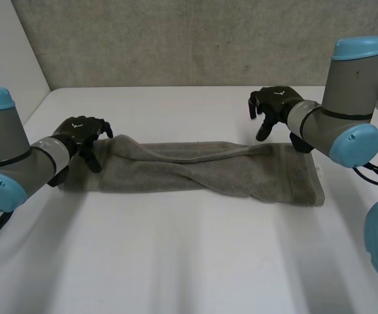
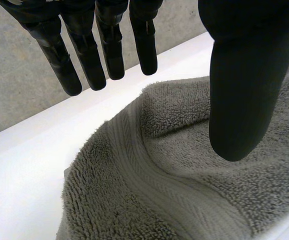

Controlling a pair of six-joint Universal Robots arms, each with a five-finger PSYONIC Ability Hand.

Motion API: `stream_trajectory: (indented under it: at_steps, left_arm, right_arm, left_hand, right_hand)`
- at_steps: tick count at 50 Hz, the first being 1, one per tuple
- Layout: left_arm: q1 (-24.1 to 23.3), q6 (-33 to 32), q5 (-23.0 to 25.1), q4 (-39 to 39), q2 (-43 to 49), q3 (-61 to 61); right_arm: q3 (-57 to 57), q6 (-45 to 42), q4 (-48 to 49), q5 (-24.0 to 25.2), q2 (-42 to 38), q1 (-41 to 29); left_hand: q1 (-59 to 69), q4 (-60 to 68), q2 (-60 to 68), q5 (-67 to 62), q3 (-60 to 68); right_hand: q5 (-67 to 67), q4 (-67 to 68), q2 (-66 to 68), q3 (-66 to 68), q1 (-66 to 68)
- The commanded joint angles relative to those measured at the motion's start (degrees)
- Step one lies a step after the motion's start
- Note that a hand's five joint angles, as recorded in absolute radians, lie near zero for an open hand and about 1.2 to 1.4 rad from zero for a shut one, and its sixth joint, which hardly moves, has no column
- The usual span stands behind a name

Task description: Fold the towel.

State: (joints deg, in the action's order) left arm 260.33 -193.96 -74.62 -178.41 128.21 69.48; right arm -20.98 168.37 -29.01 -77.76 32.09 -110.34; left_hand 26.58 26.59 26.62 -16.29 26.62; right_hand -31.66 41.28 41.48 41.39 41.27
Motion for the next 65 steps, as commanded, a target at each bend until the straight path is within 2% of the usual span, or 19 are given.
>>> stream_trajectory:
  at_steps: [1,10,18,19,20,21,22,23,32,37,39,40,42,43,47,48,50,58,65]
  left_arm:
    - [0.0,0.3,0.3,-0.3,-1.3,2.3]
    - [0.0,0.3,0.4,-0.4,-1.2,3.4]
    - [0.0,0.3,0.4,-0.4,-1.3,3.5]
    - [0.0,0.3,0.4,-0.5,-1.4,3.5]
    - [0.0,0.3,0.4,-0.5,-1.4,3.5]
    - [0.0,0.3,0.4,-0.5,-1.4,3.5]
    - [0.0,0.3,0.4,-0.5,-1.4,3.5]
    - [0.0,0.3,0.4,-0.5,-1.4,3.5]
    - [0.0,0.3,0.4,-0.4,-1.5,3.6]
    - [0.0,-0.1,0.4,-0.4,-1.6,3.6]
    - [0.0,-0.5,0.5,-0.5,-1.6,4.1]
    - [0.0,-0.5,0.5,-0.5,-1.6,4.1]
    - [0.0,-0.6,0.5,-0.7,-1.7,4.6]
    - [0.0,-0.8,0.5,-0.9,-1.8,5.0]
    - [0.0,-3.7,0.4,-2.5,-2.0,6.3]
    - [0.0,-3.7,0.4,-2.6,-2.0,6.3]
    - [0.1,-7.7,0.4,-4.4,-2.1,7.6]
    - [0.0,-18.4,0.3,-8.1,-1.9,10.8]
    - [0.0,-22.5,0.0,-10.1,-1.5,12.2]
  right_arm:
    - [-7.0,-0.8,-1.9,0.1,1.8,0.0]
    - [-7.6,-0.7,-1.7,0.7,-1.3,0.0]
    - [0.4,-0.4,-1.8,0.0,-9.2,0.1]
    - [2.5,-0.3,-1.8,-0.2,-10.4,0.1]
    - [4.4,-0.3,-1.8,-0.3,-11.3,0.2]
    - [4.5,-0.3,-1.8,-0.3,-11.3,0.2]
    - [6.1,-0.2,-1.8,-0.5,-11.9,0.2]
    - [7.4,0.1,-1.4,-1.2,-12.0,0.2]
    - [5.2,2.1,0.6,-5.3,-5.7,-1.2]
    - [-4.2,1.0,0.4,-5.5,-0.1,-1.4]
    - [-13.6,-1.2,1.2,-5.4,5.0,-0.8]
    - [-13.6,-1.2,1.2,-5.4,5.0,-0.8]
    - [-25.4,-5.3,3.9,-5.0,11.5,-0.2]
    - [-25.4,-5.3,3.9,-5.0,11.5,-0.2]
    - [-42.5,-11.1,13.2,-5.2,21.3,2.6]
    - [-42.6,-11.1,13.2,-5.2,21.3,2.6]
    - [-51.8,-13.1,19.5,-5.1,26.3,4.2]
    - [-64.5,-14.7,28.0,-5.1,29.2,4.9]
    - [-65.9,-16.1,30.1,-5.6,25.8,5.0]
  left_hand:
    - [3.3,3.3,3.3,-3.6,3.3]
    - [3.1,3.1,3.1,-3.4,3.1]
    - [2.6,2.6,2.6,-2.9,2.6]
    - [2.5,2.5,2.4,-2.8,2.4]
    - [2.5,2.5,2.4,-2.8,2.4]
    - [2.5,2.5,2.4,-2.8,2.4]
    - [2.5,2.5,2.4,-2.8,2.4]
    - [2.5,2.5,2.4,-2.8,2.4]
    - [2.5,2.5,2.4,-2.8,2.4]
    - [2.6,2.6,2.6,-2.9,2.6]
    - [3.5,3.5,3.4,-3.8,3.4]
    - [3.5,3.5,3.4,-3.8,3.4]
    - [3.8,3.8,3.8,-4.1,3.8]
    - [5.0,5.0,4.9,-5.3,5.0]
    - [7.5,7.5,7.5,-7.8,7.5]
    - [7.5,7.5,7.5,-7.8,7.5]
    - [8.2,8.2,8.2,-8.5,8.2]
    - [8.2,8.2,8.2,-8.5,8.2]
    - [7.9,7.9,7.8,-8.2,7.8]
  right_hand:
    - [-17.7,18.1,17.9,18.0,18.1]
    - [-21.2,21.6,21.4,21.5,21.6]
    - [-19.2,19.6,19.4,19.5,19.6]
    - [-14.2,14.6,14.4,14.5,14.6]
    - [-1.0,1.4,1.2,1.3,1.4]
    - [-0.9,1.3,1.1,1.2,1.3]
    - [23.9,-23.5,-23.7,-23.7,-23.5]
    - [31.7,-31.3,-31.5,-31.4,-31.3]
    - [31.7,-31.3,-31.5,-31.4,-31.3]
    - [31.7,-31.3,-31.5,-31.4,-31.3]
    - [31.7,-31.3,-31.5,-31.4,-31.3]
    - [31.7,-31.3,-31.5,-31.4,-31.3]
    - [24.4,-24.0,-24.2,-24.1,-24.0]
    - [24.3,-24.0,-24.2,-24.1,-24.0]
    - [22.2,-21.8,-22.0,-21.9,-21.8]
    - [22.2,-21.8,-22.0,-21.9,-21.8]
    - [22.2,-21.8,-22.0,-21.9,-21.8]
    - [22.2,-21.8,-22.0,-21.9,-21.8]
    - [21.0,-20.6,-20.8,-20.7,-20.6]
